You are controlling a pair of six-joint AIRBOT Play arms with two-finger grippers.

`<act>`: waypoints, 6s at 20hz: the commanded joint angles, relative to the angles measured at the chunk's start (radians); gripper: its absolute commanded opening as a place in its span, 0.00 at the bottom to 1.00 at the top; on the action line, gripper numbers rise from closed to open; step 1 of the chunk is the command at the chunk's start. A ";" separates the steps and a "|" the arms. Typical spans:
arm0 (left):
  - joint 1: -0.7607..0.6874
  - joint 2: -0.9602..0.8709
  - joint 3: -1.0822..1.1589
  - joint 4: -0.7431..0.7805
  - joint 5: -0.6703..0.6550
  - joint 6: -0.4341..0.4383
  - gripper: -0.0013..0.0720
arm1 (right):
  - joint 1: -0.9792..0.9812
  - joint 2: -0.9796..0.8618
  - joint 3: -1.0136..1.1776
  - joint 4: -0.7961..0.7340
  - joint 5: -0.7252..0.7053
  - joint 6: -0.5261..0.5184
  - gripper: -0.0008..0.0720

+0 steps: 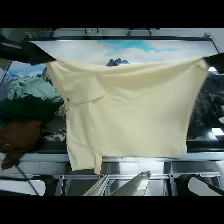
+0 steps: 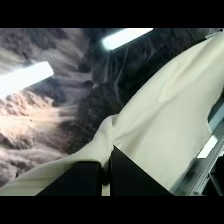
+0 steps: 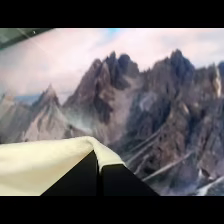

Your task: Fold the shirts.

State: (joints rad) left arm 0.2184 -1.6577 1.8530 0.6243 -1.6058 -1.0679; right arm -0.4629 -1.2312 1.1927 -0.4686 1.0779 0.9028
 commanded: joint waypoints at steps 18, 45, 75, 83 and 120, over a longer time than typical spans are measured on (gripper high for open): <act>-0.088 -0.507 0.205 0.295 0.153 -0.111 0.04 | 0.008 -0.731 0.249 0.011 0.008 -0.161 0.03; 0.043 0.403 -0.965 0.405 0.070 -0.224 0.25 | -0.098 -0.427 -0.353 -0.444 0.257 -0.055 0.53; 0.167 0.269 -1.316 0.155 0.365 0.018 0.05 | -0.135 -0.415 -0.336 -0.436 0.389 0.011 0.15; 0.220 0.289 -1.315 0.101 0.284 0.062 0.05 | -0.146 -0.407 -0.336 -0.431 0.443 0.028 0.03; 0.049 -0.500 0.238 -0.150 0.057 -0.276 0.91 | -0.019 -0.730 0.491 -0.452 0.193 0.232 0.94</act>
State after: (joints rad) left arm 0.2394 -2.1746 2.0621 0.4923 -1.5532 -1.3361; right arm -0.4736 -1.9465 1.6310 -0.7578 1.2522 1.0401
